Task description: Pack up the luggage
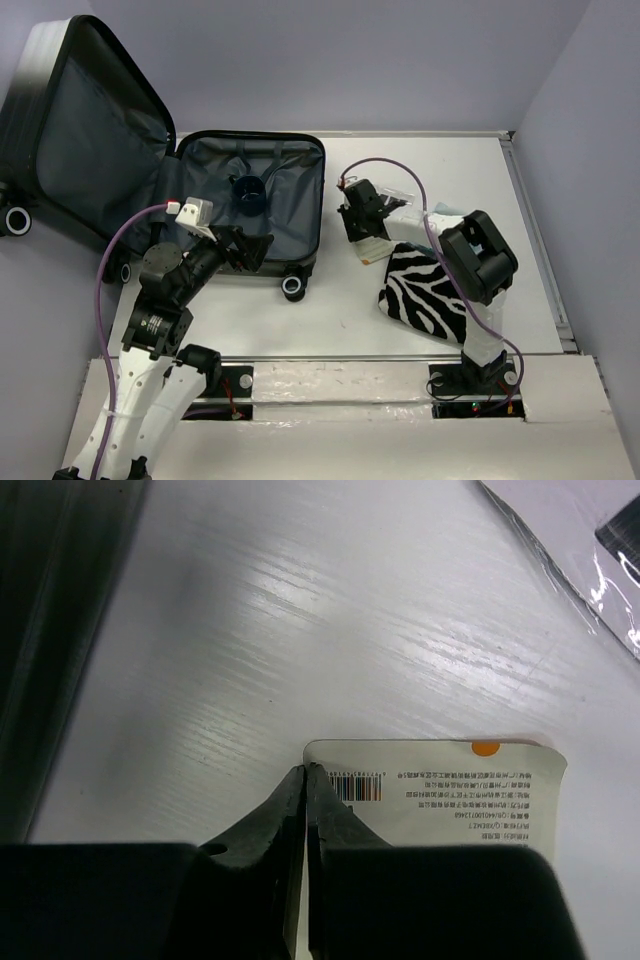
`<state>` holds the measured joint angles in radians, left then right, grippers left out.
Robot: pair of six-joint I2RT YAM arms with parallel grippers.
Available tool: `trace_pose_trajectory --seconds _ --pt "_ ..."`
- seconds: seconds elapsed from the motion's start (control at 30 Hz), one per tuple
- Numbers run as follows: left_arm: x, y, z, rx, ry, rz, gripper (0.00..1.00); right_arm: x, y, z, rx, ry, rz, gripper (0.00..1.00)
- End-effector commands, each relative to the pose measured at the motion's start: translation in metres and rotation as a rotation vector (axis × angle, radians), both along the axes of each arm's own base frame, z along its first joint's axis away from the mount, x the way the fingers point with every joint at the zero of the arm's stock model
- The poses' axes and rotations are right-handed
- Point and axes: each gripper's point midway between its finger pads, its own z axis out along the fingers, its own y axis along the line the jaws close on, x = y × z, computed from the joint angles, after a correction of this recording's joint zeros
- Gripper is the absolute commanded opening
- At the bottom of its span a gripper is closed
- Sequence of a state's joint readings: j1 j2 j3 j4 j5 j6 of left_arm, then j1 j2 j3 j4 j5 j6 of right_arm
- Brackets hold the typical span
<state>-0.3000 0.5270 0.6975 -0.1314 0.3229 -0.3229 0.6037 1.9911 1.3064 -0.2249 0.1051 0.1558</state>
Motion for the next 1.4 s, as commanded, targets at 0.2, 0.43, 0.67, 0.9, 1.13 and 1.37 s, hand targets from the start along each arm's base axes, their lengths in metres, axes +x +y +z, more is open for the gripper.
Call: trace_pose_trajectory --seconds 0.2,0.43,0.67,0.9,1.13,1.37 --pt "-0.007 -0.016 0.009 -0.051 -0.025 -0.091 0.95 -0.034 -0.017 0.023 0.065 0.029 -0.076 0.07" --pt "-0.017 -0.037 0.007 -0.103 0.028 -0.182 0.77 -0.041 -0.006 0.103 0.260 -0.093 -0.060 0.07" --pt "-0.028 -0.078 -0.020 -0.155 0.133 -0.257 0.73 -0.054 -0.002 0.137 0.373 -0.147 -0.033 0.07" --pt "-0.018 -0.085 -0.037 -0.141 0.184 -0.202 0.77 -0.063 0.003 0.195 0.480 -0.233 0.015 0.07" --pt "-0.013 -0.083 -0.042 -0.140 0.191 -0.168 0.80 -0.061 0.010 0.225 0.498 -0.278 0.050 0.07" --pt "-0.021 -0.129 -0.071 -0.065 0.279 -0.187 0.77 -0.040 -0.028 0.143 0.255 -0.168 -0.166 0.07"
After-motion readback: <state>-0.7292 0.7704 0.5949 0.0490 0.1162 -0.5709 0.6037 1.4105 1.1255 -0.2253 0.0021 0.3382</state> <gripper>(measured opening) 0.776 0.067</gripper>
